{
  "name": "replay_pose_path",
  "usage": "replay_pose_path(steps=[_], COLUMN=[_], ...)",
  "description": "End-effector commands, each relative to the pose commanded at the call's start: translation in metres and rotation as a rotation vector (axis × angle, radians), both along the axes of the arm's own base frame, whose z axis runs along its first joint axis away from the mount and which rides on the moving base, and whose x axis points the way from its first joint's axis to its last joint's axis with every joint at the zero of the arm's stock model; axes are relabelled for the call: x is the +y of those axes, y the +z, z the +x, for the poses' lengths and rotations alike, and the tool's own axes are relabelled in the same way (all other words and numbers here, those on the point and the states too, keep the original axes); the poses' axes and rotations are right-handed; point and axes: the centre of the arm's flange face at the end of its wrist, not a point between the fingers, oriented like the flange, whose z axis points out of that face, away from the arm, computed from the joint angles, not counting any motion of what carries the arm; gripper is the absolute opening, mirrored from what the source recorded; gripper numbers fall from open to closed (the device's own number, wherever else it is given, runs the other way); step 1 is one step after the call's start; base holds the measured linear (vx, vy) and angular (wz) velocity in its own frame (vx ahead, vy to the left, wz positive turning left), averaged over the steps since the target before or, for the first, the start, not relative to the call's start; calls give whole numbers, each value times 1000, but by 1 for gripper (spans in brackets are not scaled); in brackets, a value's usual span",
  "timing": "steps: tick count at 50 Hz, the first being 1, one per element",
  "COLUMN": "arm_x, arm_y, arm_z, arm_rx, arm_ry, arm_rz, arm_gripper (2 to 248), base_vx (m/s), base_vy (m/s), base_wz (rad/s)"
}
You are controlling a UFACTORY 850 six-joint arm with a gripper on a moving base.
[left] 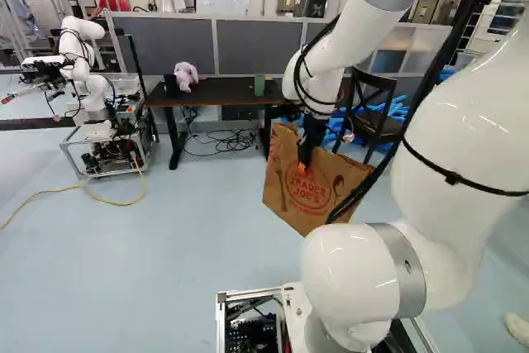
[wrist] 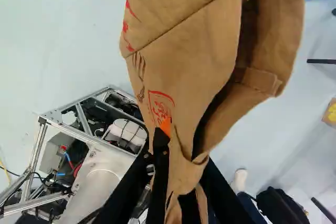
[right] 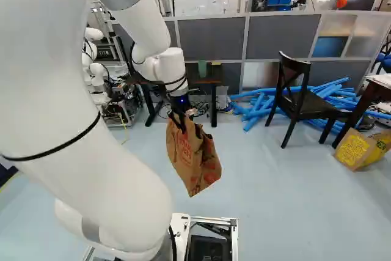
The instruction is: Pick up the bag on the ground and place it on the table
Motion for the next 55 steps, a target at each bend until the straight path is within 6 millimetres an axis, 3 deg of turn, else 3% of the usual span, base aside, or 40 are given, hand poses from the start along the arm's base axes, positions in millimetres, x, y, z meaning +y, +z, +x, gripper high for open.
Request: replay_pose_path(steps=[55], arm_x=[5], arm_y=[82], arm_z=[-5], arm_rx=[-19], arm_ry=[10], arm_rz=[-4], arm_gripper=[21], base_vx=[0], base_vy=[0], base_wz=[0])
